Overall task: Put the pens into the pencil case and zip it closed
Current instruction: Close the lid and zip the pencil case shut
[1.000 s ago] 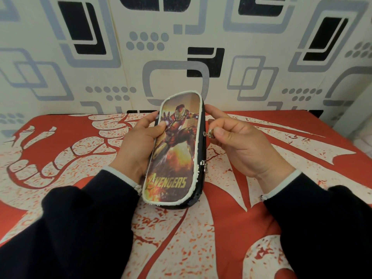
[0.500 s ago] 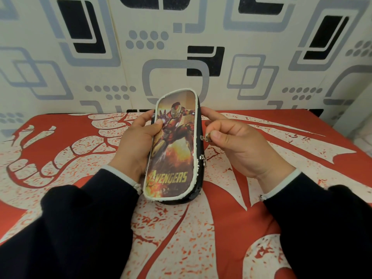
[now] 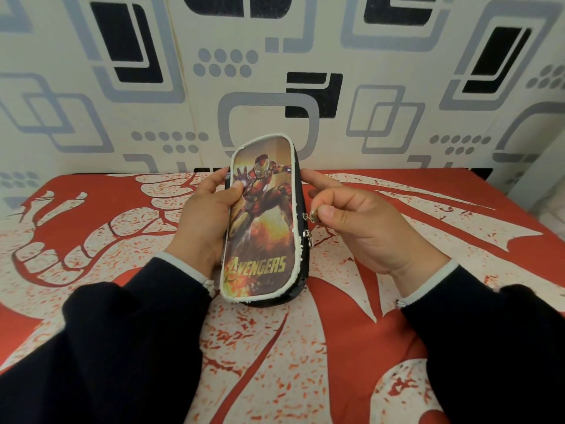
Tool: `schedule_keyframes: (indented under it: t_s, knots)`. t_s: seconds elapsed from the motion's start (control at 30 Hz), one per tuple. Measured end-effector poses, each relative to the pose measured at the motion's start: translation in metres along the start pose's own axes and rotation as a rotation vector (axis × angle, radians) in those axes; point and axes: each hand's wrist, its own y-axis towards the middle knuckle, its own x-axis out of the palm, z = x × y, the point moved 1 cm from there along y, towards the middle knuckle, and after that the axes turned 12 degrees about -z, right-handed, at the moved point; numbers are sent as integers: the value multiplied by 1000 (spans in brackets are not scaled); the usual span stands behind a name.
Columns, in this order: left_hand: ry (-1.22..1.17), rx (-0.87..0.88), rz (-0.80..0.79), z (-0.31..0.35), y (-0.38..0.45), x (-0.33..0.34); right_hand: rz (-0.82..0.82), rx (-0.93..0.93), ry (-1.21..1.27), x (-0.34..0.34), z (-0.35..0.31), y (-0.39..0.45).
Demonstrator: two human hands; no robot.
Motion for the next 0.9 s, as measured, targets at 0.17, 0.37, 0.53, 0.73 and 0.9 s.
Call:
schedule_keyframes:
  t_s: [0.17, 0.37, 0.53, 0.73, 0.9]
  knots:
    - [0, 3, 11, 0, 2, -2, -11, 8, -9, 1, -1, 0]
    - [6, 10, 16, 0, 2, -3, -19, 11, -15, 1, -2, -1]
    - [-37, 12, 21, -1, 3, -3, -24, 12, -17, 1, -1, 0]
    - [-47, 15, 25, 0, 3, -3, -36, 9, -17, 1, -1, 0]
    - [-50, 12, 28, -1, 4, -4, -27, 4, -9, 1, 0, -1]
